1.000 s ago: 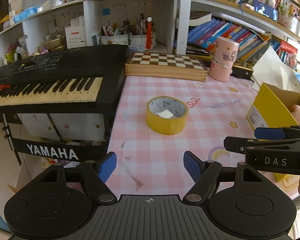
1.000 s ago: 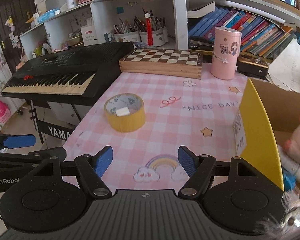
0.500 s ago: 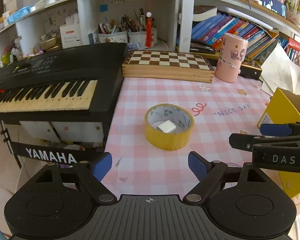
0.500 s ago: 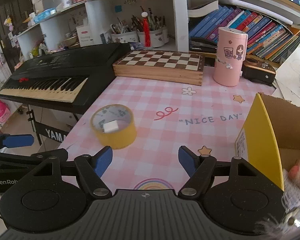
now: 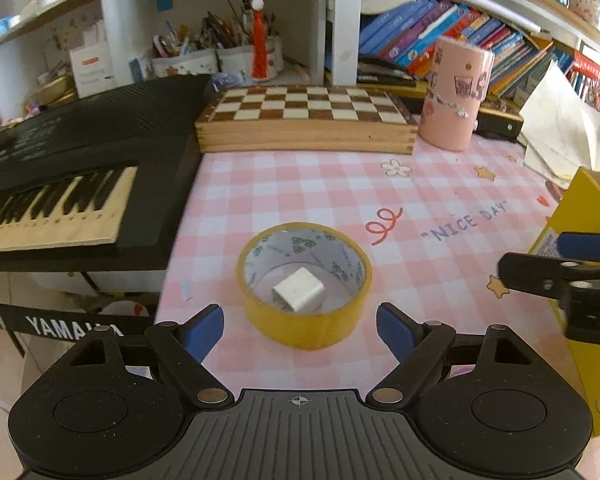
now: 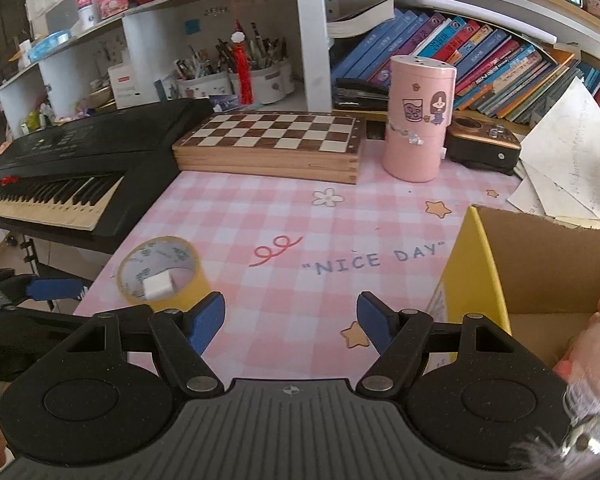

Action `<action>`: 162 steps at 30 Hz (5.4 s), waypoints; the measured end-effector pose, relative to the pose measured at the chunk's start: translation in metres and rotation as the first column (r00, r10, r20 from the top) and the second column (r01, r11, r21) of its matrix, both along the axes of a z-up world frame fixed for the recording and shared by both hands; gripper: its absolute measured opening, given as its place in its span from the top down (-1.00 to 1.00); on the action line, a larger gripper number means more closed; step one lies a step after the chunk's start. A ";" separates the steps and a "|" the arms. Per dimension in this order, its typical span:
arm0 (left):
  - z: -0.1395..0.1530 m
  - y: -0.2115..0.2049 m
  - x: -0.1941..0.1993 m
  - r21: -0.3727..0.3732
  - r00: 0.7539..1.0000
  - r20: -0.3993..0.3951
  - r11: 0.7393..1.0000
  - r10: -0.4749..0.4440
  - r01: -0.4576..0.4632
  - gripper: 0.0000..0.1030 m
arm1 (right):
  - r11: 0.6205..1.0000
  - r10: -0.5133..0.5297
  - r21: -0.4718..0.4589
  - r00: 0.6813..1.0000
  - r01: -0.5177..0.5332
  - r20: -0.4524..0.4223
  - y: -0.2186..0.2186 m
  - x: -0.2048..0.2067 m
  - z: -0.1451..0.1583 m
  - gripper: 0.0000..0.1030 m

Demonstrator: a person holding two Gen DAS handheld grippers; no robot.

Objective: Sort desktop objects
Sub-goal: 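Lower the left tool onto the yellow tape roll and close it, then grasp the white charger plug with the right tool while the left lifts the tape roll, then carry the tape roll and white plug with both tools toward the yellow box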

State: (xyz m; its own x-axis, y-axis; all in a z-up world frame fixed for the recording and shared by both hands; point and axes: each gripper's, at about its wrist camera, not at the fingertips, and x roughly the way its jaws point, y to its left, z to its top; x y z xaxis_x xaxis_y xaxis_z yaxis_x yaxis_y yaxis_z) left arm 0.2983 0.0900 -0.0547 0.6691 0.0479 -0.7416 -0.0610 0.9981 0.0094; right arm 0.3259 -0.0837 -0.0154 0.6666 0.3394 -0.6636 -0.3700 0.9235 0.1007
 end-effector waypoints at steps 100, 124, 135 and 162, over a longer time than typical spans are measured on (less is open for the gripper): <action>0.074 0.051 -0.134 -0.108 0.970 0.219 0.991 0.101 -0.079 -0.77 | 0.996 0.084 0.027 0.994 -0.086 0.071 0.048 -0.060 0.029 0.21; 0.071 0.030 -0.225 -0.147 0.969 0.240 0.985 -0.055 0.092 -0.77 | 0.999 -0.047 -0.004 0.998 0.047 0.031 0.017 -0.187 0.025 0.21; 0.068 0.008 -0.258 -0.154 0.957 0.233 0.965 -0.172 0.211 -0.77 | 0.990 -0.141 -0.004 0.990 0.141 0.012 -0.007 -0.251 0.016 0.21; 0.062 -0.070 -0.263 -0.166 0.861 0.212 0.852 -0.462 0.498 -0.77 | 0.891 -0.451 0.019 0.890 0.453 -0.072 -0.095 -0.328 0.009 0.21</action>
